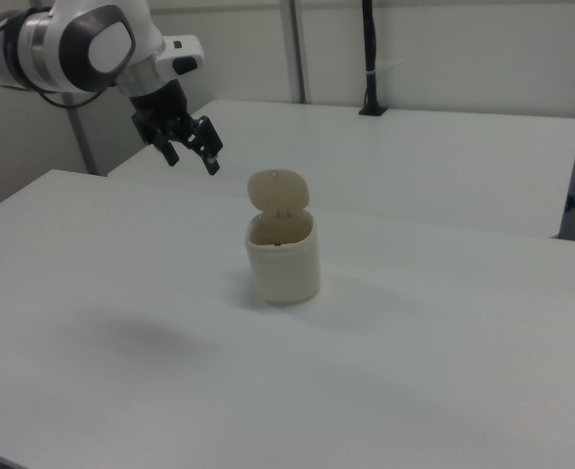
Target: Close the trash bin
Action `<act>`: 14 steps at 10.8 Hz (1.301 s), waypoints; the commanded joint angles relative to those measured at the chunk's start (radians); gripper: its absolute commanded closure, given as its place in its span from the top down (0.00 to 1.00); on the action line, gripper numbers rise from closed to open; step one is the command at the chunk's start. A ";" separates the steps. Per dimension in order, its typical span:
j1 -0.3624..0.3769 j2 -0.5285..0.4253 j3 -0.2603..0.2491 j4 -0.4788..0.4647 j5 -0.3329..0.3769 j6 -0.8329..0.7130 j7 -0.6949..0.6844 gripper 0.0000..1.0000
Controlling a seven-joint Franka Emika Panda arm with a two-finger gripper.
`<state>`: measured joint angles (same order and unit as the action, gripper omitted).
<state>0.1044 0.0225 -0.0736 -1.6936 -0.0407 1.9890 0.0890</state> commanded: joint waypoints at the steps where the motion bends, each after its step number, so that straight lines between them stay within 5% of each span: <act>1: -0.005 0.063 0.000 0.057 -0.001 0.140 0.176 0.83; 4: -0.008 0.150 -0.011 0.145 0.004 0.246 0.390 0.46; 6: -0.008 0.218 -0.032 0.218 0.007 0.270 0.626 0.06; 9: -0.006 0.313 -0.077 0.282 0.004 0.336 0.918 0.00; 14: -0.008 0.353 -0.086 0.272 -0.014 0.338 0.924 0.00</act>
<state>0.0909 0.3679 -0.1497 -1.4297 -0.0405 2.3152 0.9975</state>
